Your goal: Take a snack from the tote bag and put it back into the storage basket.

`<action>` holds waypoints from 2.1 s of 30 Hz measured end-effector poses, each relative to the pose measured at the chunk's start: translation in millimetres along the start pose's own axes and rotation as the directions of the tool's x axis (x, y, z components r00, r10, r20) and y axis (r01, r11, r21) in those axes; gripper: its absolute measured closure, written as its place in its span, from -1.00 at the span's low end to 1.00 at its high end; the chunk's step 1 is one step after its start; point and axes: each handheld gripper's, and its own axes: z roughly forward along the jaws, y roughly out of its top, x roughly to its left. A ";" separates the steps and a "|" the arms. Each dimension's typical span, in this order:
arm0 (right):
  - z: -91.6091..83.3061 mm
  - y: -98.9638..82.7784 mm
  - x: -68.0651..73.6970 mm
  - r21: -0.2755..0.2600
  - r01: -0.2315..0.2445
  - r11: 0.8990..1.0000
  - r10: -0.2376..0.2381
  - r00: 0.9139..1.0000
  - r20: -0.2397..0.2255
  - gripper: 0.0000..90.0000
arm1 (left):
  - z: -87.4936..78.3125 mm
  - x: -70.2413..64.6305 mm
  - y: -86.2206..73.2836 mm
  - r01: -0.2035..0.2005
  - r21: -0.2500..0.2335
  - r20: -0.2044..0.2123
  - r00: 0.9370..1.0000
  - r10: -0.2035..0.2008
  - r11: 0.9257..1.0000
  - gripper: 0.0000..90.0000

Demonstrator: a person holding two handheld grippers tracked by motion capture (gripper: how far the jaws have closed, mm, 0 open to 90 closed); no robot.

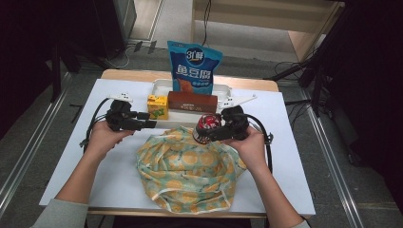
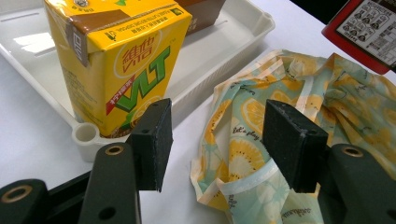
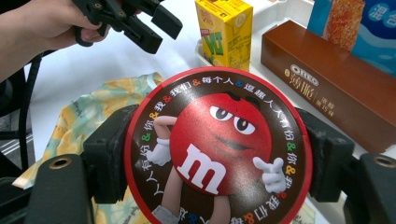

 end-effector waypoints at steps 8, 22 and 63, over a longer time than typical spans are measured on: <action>3.4 8.5 -2.0 -0.002 0.006 1.000 -0.006 1.000 0.010 -0.45 | -0.4 0.1 -0.2 0.002 -0.004 0.003 1.000 -0.002 1.000 -0.04; 8.4 19.1 -14.3 -0.005 -0.005 1.000 0.005 1.000 0.015 -0.45 | -0.1 0.0 -0.3 0.003 -0.006 0.003 1.000 -0.003 1.000 -0.04; 21.0 15.7 -78.3 -0.002 -0.094 0.996 0.094 0.990 0.110 -0.45 | -11.9 -4.2 -8.3 -0.006 -0.017 -0.003 1.000 0.006 1.000 -0.04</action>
